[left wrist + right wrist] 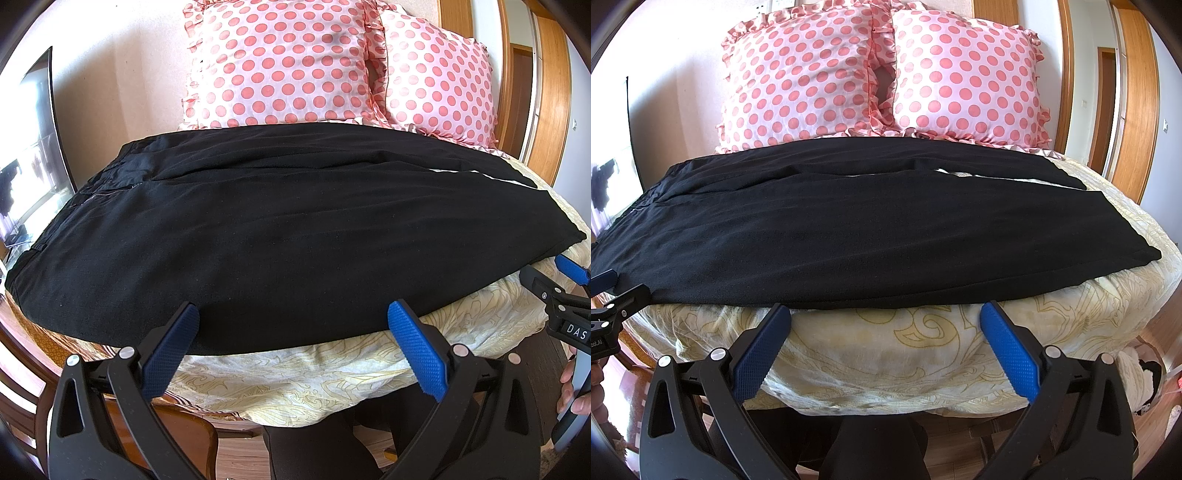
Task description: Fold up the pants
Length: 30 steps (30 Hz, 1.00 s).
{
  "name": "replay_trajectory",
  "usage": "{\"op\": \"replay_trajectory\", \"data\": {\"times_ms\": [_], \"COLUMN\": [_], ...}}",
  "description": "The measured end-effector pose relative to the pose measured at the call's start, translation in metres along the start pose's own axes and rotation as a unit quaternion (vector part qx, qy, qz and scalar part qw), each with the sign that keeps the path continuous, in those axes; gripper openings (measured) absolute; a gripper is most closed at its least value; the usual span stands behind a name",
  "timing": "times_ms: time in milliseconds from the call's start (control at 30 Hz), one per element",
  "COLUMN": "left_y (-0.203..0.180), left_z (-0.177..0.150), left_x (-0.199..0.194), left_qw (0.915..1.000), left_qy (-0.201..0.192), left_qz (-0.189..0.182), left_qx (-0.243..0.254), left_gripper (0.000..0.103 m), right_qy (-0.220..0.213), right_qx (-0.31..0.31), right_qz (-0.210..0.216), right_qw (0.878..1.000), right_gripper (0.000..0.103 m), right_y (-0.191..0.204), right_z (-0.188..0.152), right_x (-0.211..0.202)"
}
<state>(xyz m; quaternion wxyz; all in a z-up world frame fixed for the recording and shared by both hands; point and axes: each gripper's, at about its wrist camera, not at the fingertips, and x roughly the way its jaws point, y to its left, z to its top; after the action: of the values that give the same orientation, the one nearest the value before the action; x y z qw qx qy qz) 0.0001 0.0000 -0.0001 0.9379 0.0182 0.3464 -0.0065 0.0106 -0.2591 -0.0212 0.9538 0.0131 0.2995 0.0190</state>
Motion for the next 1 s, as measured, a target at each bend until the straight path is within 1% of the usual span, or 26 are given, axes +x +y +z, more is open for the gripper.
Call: {"op": "replay_trajectory", "data": {"times_ms": [333, 433, 567, 633, 667, 733, 767, 833, 900, 1000], "left_y": [0.0, -0.001, 0.001, 0.004, 0.007, 0.011, 0.013, 0.018, 0.023, 0.027], "left_z": [0.0, 0.001, 0.006, 0.009, 0.012, 0.02, 0.024, 0.036, 0.049, 0.069], "left_x": [0.0, 0.0, 0.003, -0.003, -0.008, -0.015, -0.017, -0.018, -0.014, 0.001], "left_qw": [1.0, 1.0, 0.9998, 0.9999, 0.9999, 0.9997, 0.9996, 0.9989, 0.9982, 0.9977], "left_qy": [0.002, 0.008, 0.017, 0.012, 0.004, -0.011, -0.017, -0.03, -0.038, -0.033], "left_qz": [0.0, 0.002, -0.002, -0.004, 0.003, 0.015, 0.018, 0.025, 0.035, 0.049], "left_qx": [0.0, -0.001, -0.002, -0.009, -0.013, -0.012, -0.014, -0.024, -0.032, -0.033], "left_gripper": [0.101, 0.101, 0.101, 0.101, 0.101, 0.101, 0.101, 0.101, 0.101, 0.101], "right_qy": [0.001, 0.003, 0.004, -0.007, -0.016, -0.045, -0.051, -0.062, -0.063, -0.047], "right_qx": [-0.002, -0.008, -0.003, 0.01, 0.017, 0.035, 0.038, 0.044, 0.053, 0.06], "right_qz": [0.0, 0.011, 0.029, 0.039, 0.042, 0.038, 0.033, 0.005, -0.022, -0.062], "right_qw": [1.0, 1.0, 1.0, 0.999, 0.999, 0.998, 0.997, 0.997, 0.996, 0.995], "right_gripper": [0.102, 0.102, 0.102, 0.102, 0.102, 0.102, 0.102, 0.102, 0.102, 0.102], "right_y": [-0.001, -0.003, -0.018, -0.03, -0.038, -0.059, -0.063, -0.082, -0.096, -0.115], "right_z": [0.0, -0.002, -0.001, 0.006, 0.01, 0.03, 0.036, 0.064, 0.09, 0.134], "right_x": [0.001, 0.002, 0.001, -0.007, -0.012, -0.023, -0.023, -0.019, -0.007, 0.028]}}
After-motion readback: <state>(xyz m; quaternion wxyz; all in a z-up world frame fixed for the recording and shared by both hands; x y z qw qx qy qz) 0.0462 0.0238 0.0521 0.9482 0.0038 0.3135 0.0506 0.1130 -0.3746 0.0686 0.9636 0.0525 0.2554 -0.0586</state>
